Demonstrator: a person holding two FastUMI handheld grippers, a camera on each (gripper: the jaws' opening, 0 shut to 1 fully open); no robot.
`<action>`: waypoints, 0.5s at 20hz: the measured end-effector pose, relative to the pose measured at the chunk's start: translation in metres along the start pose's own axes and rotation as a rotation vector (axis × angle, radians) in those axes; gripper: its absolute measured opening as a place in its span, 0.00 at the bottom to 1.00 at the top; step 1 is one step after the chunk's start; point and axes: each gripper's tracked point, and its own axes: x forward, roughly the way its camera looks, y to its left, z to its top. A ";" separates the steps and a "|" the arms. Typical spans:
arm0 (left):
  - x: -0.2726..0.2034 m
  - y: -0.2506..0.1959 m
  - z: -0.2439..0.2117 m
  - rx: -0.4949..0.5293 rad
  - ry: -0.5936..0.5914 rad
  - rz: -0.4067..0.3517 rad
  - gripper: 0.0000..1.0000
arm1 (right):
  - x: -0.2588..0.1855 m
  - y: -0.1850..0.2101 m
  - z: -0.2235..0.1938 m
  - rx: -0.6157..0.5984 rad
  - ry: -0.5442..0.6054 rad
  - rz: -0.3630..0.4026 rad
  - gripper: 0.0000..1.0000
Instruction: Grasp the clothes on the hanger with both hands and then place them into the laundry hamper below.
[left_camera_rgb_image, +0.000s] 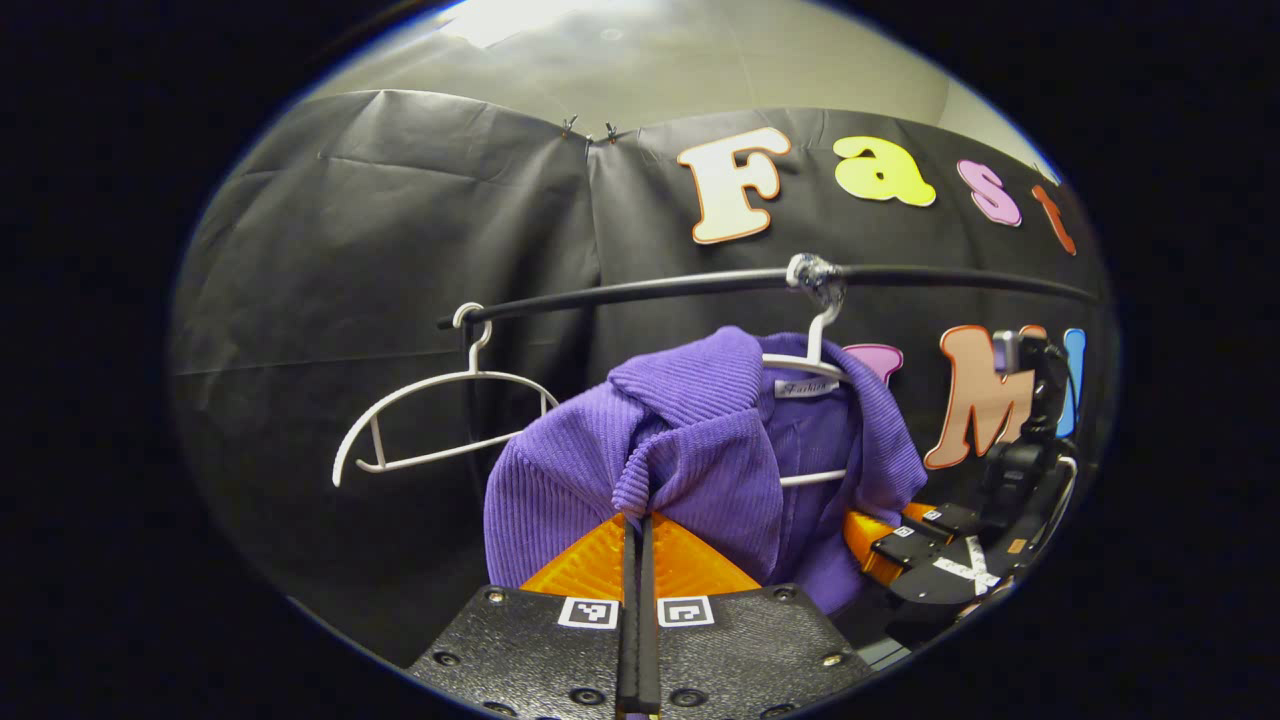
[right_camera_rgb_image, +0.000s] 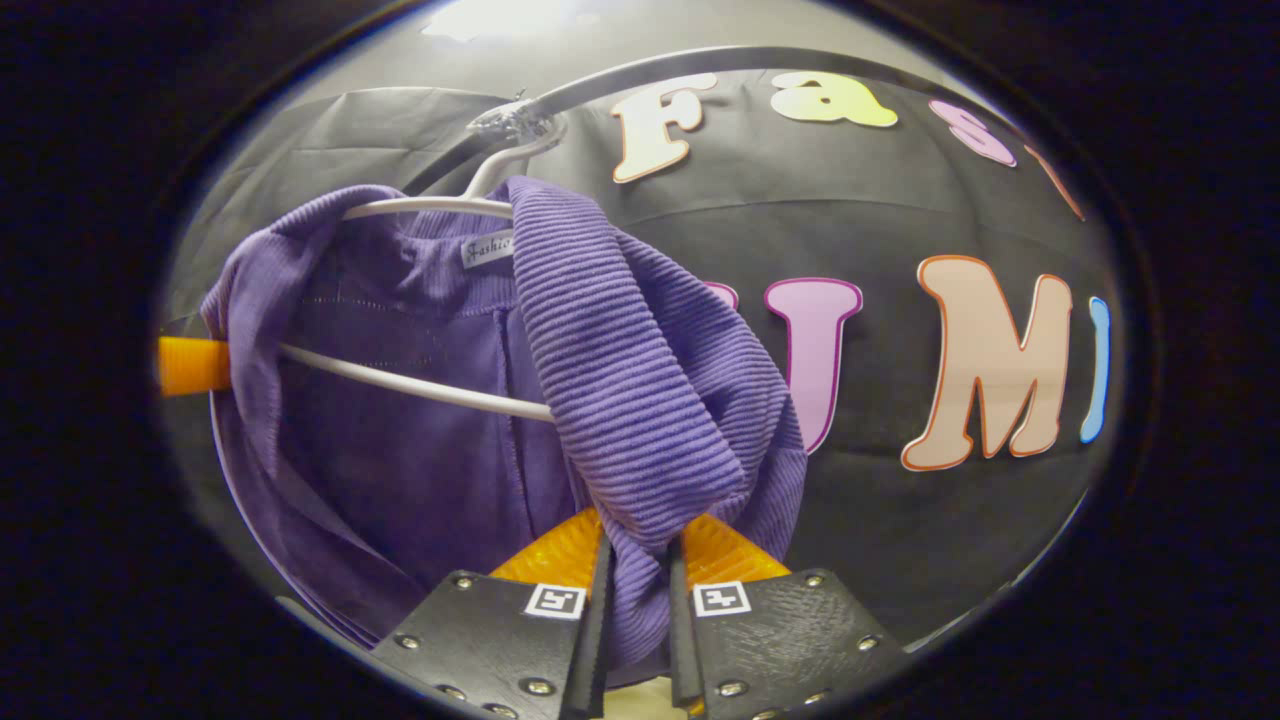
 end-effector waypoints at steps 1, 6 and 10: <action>-0.003 0.001 0.006 -0.001 -0.009 -0.009 0.00 | -0.003 -0.011 0.005 -0.008 -0.007 -0.037 0.27; -0.011 0.013 0.036 -0.025 -0.053 -0.023 0.00 | -0.010 -0.025 0.008 -0.018 0.010 -0.104 0.10; -0.015 0.033 0.061 -0.041 -0.102 -0.003 0.00 | -0.013 -0.050 0.022 -0.058 -0.024 -0.175 0.14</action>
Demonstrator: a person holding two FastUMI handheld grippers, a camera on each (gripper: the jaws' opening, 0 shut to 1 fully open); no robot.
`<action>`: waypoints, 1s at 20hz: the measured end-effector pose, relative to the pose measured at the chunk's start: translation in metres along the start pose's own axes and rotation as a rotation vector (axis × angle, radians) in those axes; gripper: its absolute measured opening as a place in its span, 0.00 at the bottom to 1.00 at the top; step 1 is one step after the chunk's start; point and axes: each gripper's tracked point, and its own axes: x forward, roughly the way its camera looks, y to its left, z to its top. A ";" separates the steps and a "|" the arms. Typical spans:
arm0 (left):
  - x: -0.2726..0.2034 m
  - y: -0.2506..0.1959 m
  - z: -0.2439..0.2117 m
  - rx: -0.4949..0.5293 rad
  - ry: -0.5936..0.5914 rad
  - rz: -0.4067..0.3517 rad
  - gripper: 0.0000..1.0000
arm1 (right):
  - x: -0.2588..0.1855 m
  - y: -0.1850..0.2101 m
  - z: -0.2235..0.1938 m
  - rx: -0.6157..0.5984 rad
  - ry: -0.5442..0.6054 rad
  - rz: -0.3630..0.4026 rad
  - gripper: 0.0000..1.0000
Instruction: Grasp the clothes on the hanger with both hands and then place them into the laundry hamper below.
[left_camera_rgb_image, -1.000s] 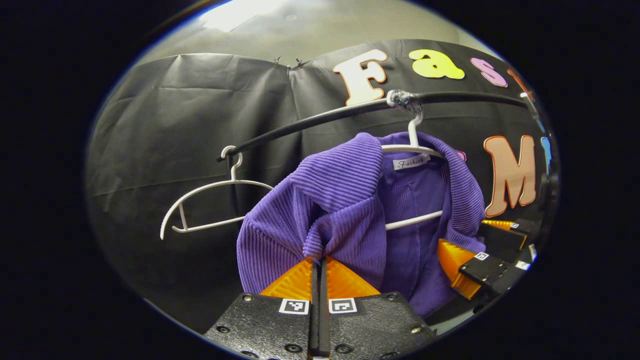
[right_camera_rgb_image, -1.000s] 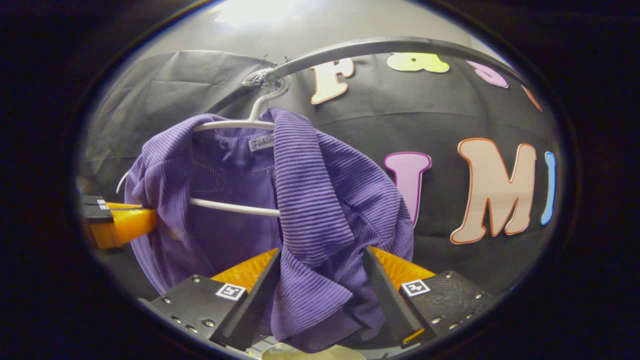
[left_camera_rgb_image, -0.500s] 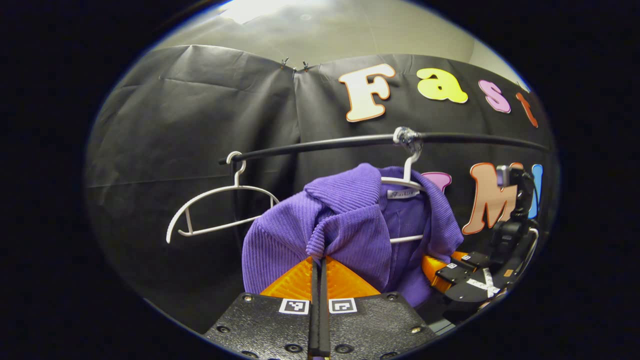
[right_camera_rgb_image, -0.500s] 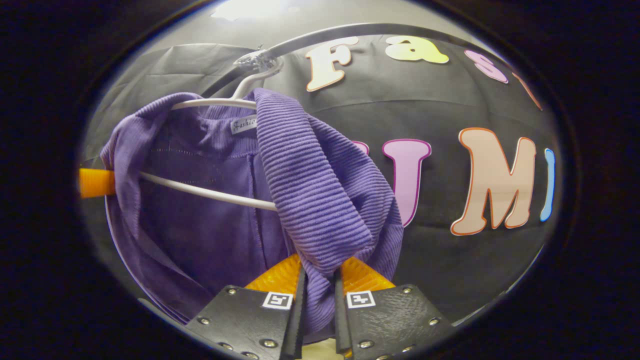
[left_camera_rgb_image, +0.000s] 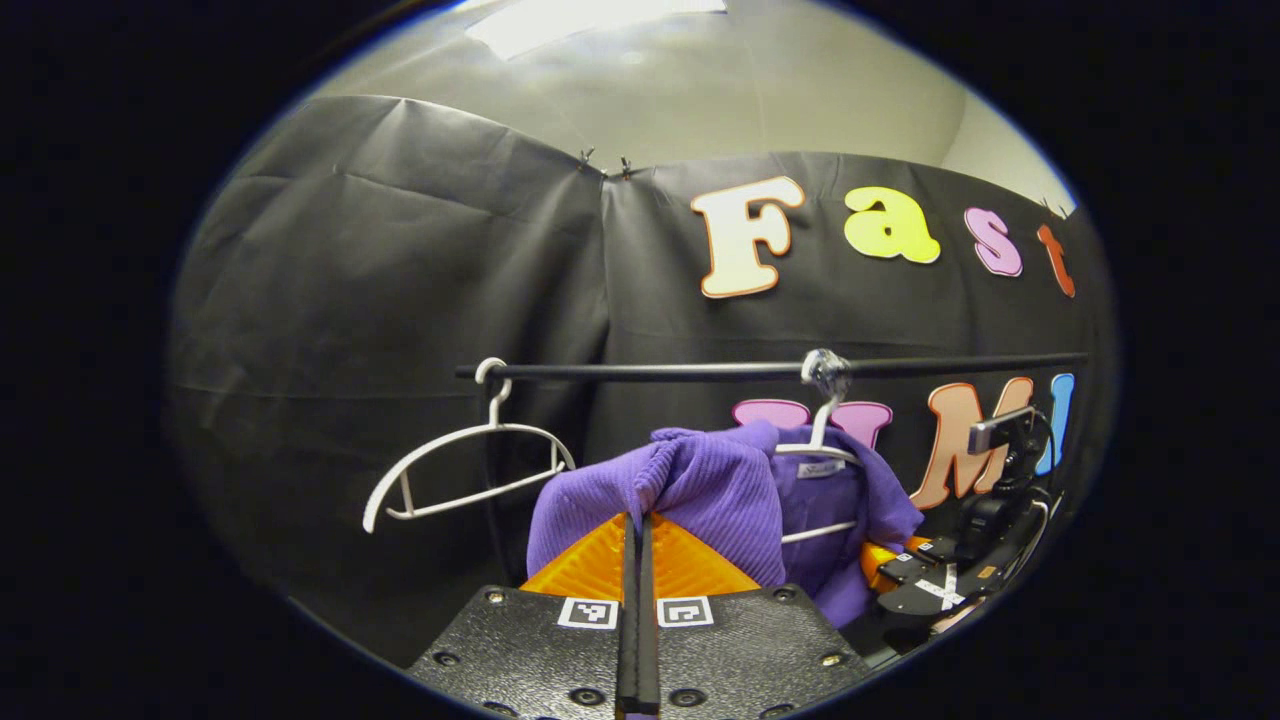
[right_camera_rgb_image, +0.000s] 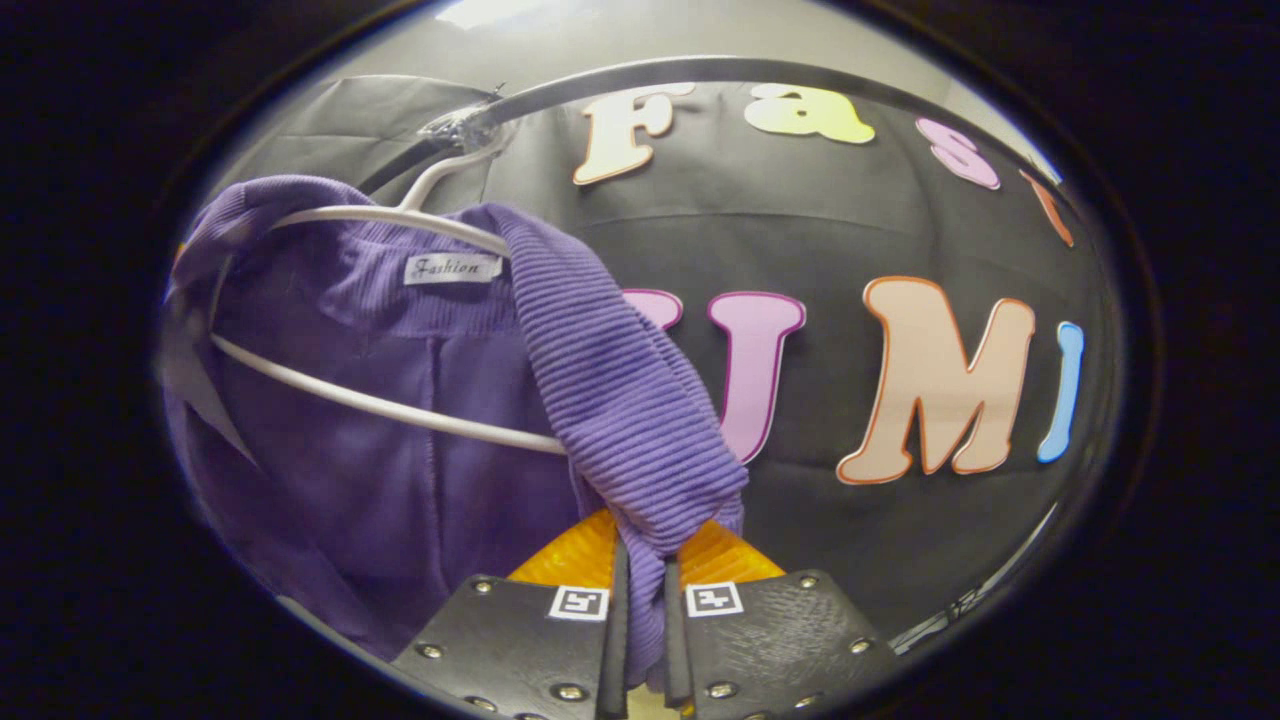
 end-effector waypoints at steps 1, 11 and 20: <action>0.001 0.005 0.003 0.000 -0.008 0.008 0.02 | 0.002 -0.007 0.005 -0.010 -0.010 -0.022 0.14; 0.014 0.026 0.031 0.086 -0.099 0.072 0.00 | 0.012 -0.038 0.054 -0.009 -0.120 -0.117 0.03; 0.022 -0.016 -0.020 -0.036 0.024 -0.030 0.00 | 0.013 -0.049 0.057 -0.023 -0.129 -0.125 0.00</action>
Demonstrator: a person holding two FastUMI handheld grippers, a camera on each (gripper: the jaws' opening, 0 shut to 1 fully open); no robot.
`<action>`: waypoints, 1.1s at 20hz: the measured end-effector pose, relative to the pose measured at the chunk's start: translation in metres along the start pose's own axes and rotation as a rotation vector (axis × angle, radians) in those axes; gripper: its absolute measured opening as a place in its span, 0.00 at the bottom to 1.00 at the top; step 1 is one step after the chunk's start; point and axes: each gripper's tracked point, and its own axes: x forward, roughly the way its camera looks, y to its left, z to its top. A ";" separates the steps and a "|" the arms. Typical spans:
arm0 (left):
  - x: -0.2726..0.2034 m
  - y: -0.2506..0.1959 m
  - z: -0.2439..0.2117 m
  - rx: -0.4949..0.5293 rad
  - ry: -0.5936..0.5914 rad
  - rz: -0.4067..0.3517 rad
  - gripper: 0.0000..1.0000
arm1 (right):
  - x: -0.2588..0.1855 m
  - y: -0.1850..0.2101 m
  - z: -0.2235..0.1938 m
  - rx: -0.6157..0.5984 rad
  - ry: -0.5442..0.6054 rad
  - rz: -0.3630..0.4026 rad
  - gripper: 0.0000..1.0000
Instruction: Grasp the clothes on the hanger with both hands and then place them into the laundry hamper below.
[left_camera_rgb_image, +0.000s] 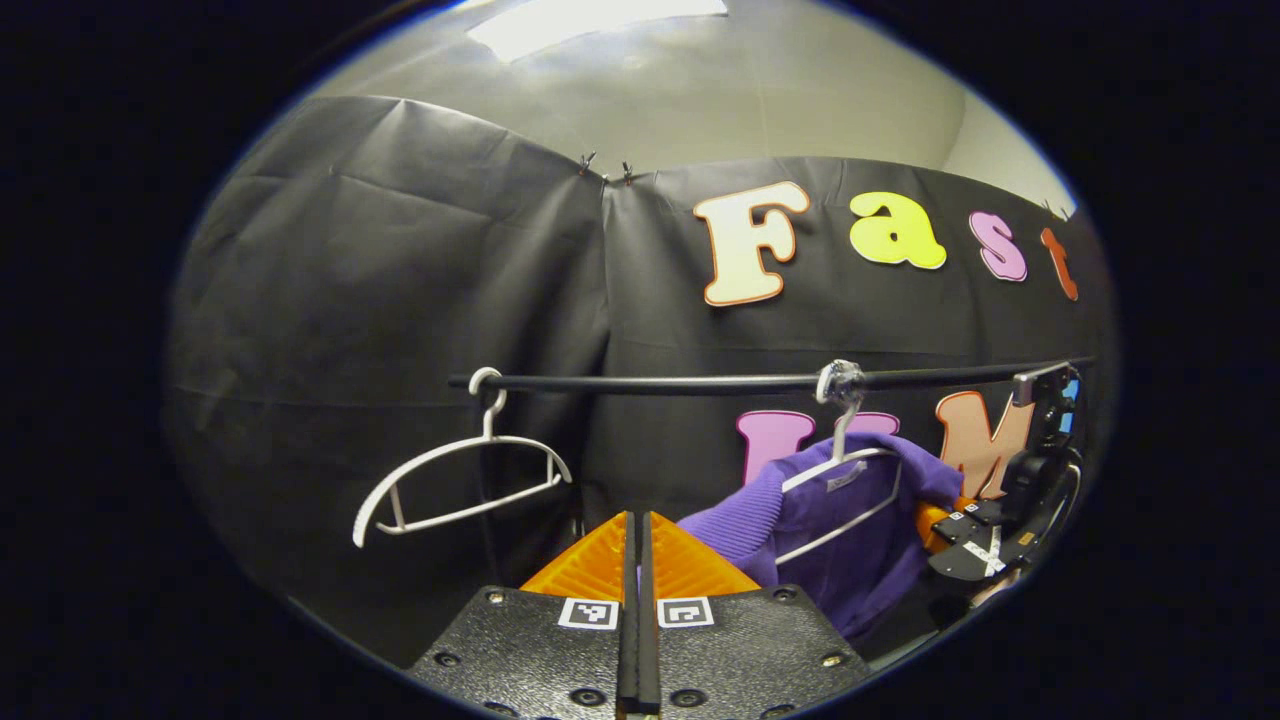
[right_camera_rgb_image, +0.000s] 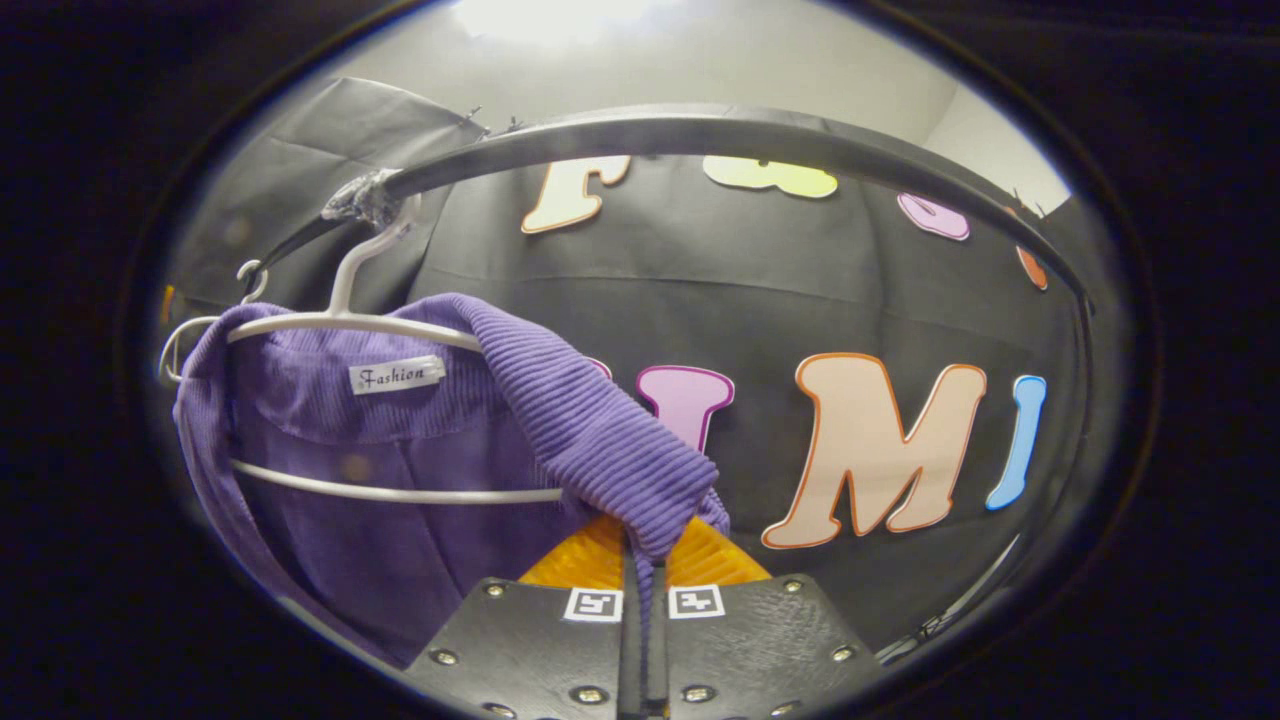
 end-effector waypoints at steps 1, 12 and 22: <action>-0.001 -0.002 -0.009 -0.015 0.021 -0.006 0.00 | 0.001 0.001 -0.001 0.003 0.005 0.004 0.00; -0.006 -0.028 -0.080 -0.128 0.153 -0.052 0.16 | 0.005 0.009 -0.012 -0.006 0.018 0.045 0.00; 0.007 -0.032 -0.137 -0.073 0.216 0.007 0.74 | 0.007 0.006 -0.013 -0.028 0.014 0.068 0.03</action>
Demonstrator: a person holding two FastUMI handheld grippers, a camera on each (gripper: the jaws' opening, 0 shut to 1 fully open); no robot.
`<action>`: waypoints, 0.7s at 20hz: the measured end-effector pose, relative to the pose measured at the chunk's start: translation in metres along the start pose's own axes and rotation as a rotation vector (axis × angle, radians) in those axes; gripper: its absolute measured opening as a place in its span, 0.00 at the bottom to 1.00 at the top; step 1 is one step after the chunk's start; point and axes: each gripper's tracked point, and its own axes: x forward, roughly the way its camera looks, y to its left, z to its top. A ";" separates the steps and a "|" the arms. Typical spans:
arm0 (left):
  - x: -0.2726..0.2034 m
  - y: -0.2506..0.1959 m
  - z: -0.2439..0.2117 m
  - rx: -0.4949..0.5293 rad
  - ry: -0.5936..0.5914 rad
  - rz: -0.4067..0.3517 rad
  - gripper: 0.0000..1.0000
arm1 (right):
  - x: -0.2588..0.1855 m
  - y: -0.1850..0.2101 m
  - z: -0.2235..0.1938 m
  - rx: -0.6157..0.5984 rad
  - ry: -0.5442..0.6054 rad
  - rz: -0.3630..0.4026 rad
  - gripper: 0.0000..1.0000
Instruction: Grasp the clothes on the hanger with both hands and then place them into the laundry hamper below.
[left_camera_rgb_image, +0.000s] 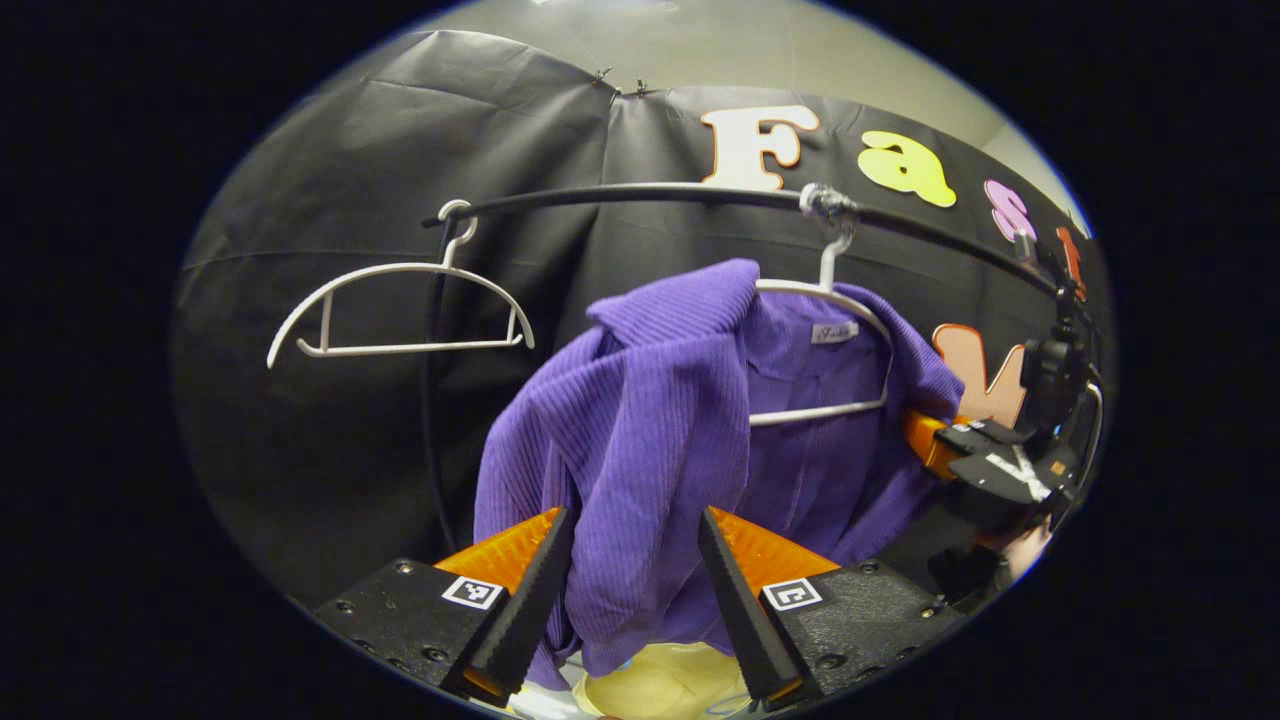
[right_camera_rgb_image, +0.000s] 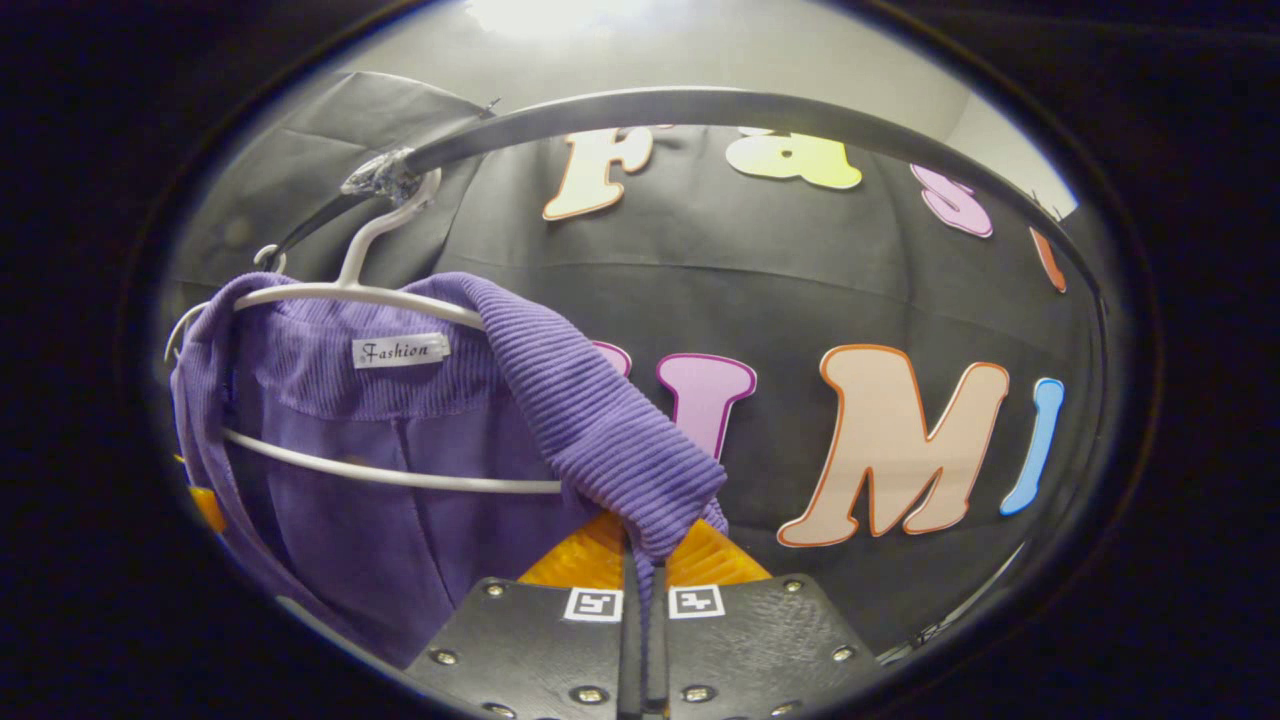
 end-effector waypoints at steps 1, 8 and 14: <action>0.005 0.002 -0.004 0.011 0.004 0.013 0.74 | -0.001 0.000 0.000 -0.001 0.001 0.002 0.03; 0.019 0.019 -0.007 0.075 0.003 0.064 0.17 | -0.004 -0.002 0.000 -0.027 -0.005 0.009 0.03; -0.006 0.033 0.019 0.095 -0.011 0.096 0.00 | 0.002 -0.010 0.003 -0.039 -0.019 -0.018 0.02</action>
